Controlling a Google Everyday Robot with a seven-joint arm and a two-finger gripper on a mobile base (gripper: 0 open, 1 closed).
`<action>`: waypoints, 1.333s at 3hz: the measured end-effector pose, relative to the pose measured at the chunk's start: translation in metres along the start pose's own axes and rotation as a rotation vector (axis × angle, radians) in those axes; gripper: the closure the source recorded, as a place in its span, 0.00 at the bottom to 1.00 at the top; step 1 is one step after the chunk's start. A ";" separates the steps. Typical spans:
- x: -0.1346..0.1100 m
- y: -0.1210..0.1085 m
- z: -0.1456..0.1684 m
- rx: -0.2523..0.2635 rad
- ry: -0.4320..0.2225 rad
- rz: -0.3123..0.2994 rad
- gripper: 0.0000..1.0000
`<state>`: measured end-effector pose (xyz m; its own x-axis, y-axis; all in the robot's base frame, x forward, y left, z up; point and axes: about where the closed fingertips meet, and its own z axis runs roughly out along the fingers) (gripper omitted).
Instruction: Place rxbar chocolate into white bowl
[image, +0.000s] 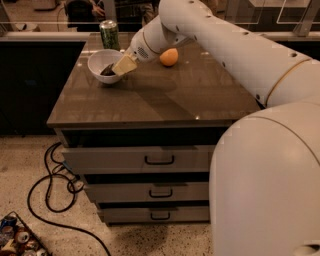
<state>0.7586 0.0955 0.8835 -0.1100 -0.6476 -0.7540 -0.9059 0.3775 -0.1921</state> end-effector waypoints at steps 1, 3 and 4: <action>0.000 0.002 0.003 -0.005 0.001 0.000 0.36; 0.001 0.005 0.008 -0.014 0.004 -0.001 0.00; 0.001 0.005 0.009 -0.014 0.004 -0.001 0.00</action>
Offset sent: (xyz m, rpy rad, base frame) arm -0.0003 0.0019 -0.0019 -0.0006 0.0027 0.0028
